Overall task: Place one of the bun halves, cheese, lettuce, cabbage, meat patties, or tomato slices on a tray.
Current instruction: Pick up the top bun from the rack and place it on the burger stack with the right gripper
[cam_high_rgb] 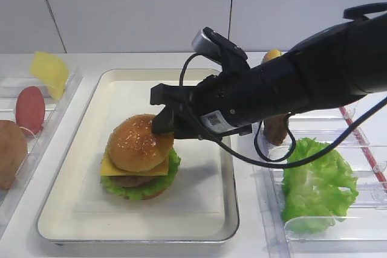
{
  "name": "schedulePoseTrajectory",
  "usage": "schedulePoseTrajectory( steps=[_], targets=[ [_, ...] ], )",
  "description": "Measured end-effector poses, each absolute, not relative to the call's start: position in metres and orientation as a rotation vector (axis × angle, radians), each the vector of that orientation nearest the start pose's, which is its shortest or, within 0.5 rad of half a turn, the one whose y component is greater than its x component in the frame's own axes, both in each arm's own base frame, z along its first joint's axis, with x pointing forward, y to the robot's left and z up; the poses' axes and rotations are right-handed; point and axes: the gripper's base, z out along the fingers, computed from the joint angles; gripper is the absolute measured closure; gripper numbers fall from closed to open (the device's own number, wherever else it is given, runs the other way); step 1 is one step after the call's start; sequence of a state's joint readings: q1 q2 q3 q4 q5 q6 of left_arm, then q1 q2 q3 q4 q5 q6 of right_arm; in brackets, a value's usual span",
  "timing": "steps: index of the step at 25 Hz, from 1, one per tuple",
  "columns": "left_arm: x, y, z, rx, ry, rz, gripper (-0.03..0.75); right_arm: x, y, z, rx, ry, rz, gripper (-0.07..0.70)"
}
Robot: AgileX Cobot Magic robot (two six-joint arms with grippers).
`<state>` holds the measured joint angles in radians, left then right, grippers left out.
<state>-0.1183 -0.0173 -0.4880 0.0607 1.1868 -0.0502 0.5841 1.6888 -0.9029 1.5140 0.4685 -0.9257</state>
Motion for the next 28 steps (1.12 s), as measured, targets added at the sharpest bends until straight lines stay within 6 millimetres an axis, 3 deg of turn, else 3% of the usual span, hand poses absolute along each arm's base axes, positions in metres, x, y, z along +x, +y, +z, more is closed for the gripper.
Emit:
schedulePoseTrajectory(
  steps=[28],
  targets=[
    [-0.0113, 0.0065, 0.2641, 0.066, 2.162, -0.023, 0.267, 0.2564, 0.2229, 0.2015, -0.238, 2.484, 1.161, 0.277]
  ],
)
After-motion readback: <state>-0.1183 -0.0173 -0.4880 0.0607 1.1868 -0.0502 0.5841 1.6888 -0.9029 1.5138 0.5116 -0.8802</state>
